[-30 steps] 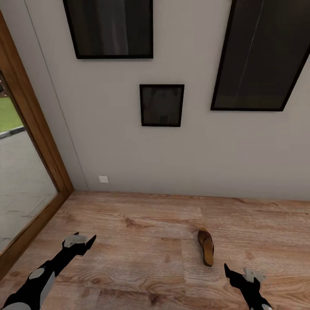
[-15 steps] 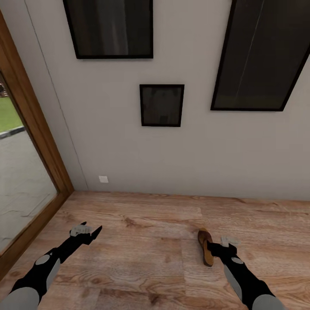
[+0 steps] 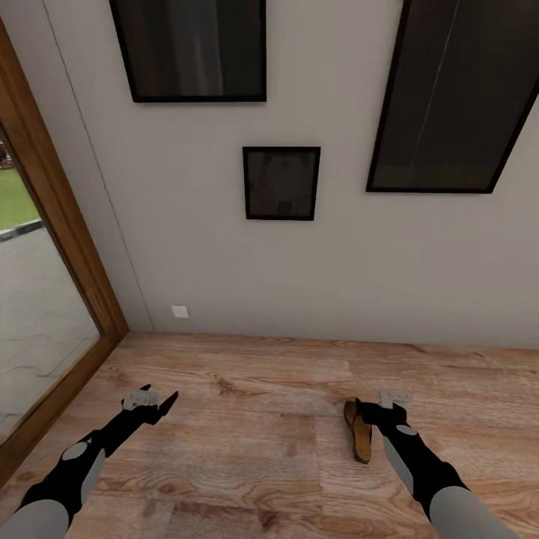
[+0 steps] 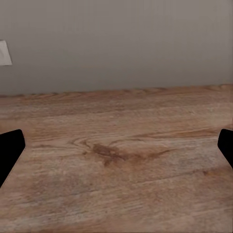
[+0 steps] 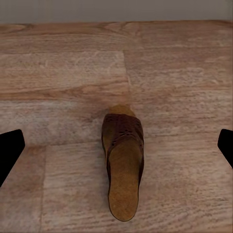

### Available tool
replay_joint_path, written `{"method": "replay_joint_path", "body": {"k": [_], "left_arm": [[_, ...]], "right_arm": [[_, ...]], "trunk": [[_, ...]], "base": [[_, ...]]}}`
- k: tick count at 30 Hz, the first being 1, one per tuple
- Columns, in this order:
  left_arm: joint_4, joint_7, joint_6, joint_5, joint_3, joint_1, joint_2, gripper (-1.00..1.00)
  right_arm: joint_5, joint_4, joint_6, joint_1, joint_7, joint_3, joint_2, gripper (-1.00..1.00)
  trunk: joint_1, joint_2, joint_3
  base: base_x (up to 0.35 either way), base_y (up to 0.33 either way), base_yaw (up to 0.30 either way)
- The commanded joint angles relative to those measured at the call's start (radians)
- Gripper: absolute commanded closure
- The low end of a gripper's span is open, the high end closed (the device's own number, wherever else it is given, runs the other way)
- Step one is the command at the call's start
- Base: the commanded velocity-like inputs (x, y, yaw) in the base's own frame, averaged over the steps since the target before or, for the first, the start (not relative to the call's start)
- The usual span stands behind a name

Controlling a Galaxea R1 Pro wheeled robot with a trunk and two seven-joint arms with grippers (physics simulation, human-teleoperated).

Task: Pick up the two gym shoes and the two sandals from the corridor floor and place them onto the hallstand (shoe rack) in the corridor, making sure they are on the rack and not on the floor. Arrange them so the two gym shoes are next to each other and the two sandals are next to each other.

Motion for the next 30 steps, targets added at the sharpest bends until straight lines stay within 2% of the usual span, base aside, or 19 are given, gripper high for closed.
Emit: {"method": "replay_joint_path", "body": {"k": [1,6,17,18,19,21,22,24,26,30], "left_arm": [[-0.002,-0.005,-0.005,-0.011,0.008,-0.001,0.0,-1.0],[-0.01,-0.005,-0.006,-0.01,0.011,-0.002,0.003,-1.0],[-0.018,-0.005,-0.008,-0.006,0.012,-0.002,0.002,-1.0],[-0.029,-0.005,-0.009,-0.005,0.012,-0.002,0.001,-1.0],[-0.089,-0.004,-0.003,-0.003,0.011,-0.002,-0.002,-1.0],[-0.13,-0.002,0.004,-0.003,0.012,-0.002,-0.006,-1.0],[-0.183,-0.001,0.016,-0.004,0.008,-0.008,-0.008,-1.0],[-0.214,-0.001,0.039,-0.003,0.006,-0.011,-0.009,-1.0],[-0.266,-0.003,0.105,-0.002,0.004,-0.012,-0.009,-1.0],[-0.31,-0.005,0.147,-0.002,0.007,-0.006,-0.008,-1.0]], "right_arm": [[-0.009,-0.002,0.004,0.0,-0.005,0.005,-0.001,-1.0],[-0.01,-0.002,0.001,-0.001,-0.004,0.004,-0.009,-1.0],[-0.01,0.002,0.001,-0.002,-0.006,-0.001,-0.011,-1.0],[-0.01,0.001,0.001,-0.002,-0.006,-0.001,-0.011,-1.0],[-0.01,0.003,0.001,-0.002,-0.007,-0.002,-0.011,-1.0],[-0.01,0.003,0.001,-0.002,-0.008,-0.002,-0.011,-1.0],[-0.01,0.004,0.001,-0.002,-0.009,-0.002,-0.012,-1.0],[-0.01,0.005,0.001,-0.002,-0.009,-0.002,-0.013,-1.0],[-0.01,0.005,0.001,-0.002,-0.01,-0.002,-0.013,-1.0],[-0.01,0.004,0.001,-0.002,-0.01,-0.002,-0.013,-1.0]], "trunk": [[0.0,0.0,-0.001],[0.011,-0.021,-0.01],[0.016,-0.024,-0.053],[0.017,-0.024,-0.057],[0.017,-0.024,-0.062],[0.018,-0.025,-0.072],[0.018,-0.025,-0.077],[0.019,-0.026,-0.088],[0.02,-0.026,-0.099],[0.022,-0.027,-0.121]], "base": [[0.0,0.0,0.0],[0.0,0.0,0.0],[0.0,0.0,0.0],[0.0,0.0,0.0],[0.0,0.0,0.0],[0.0,0.0,0.0],[0.0,0.0,0.0],[0.0,0.0,0.0],[0.0,0.0,0.0],[0.0,0.0,0.0]]}}
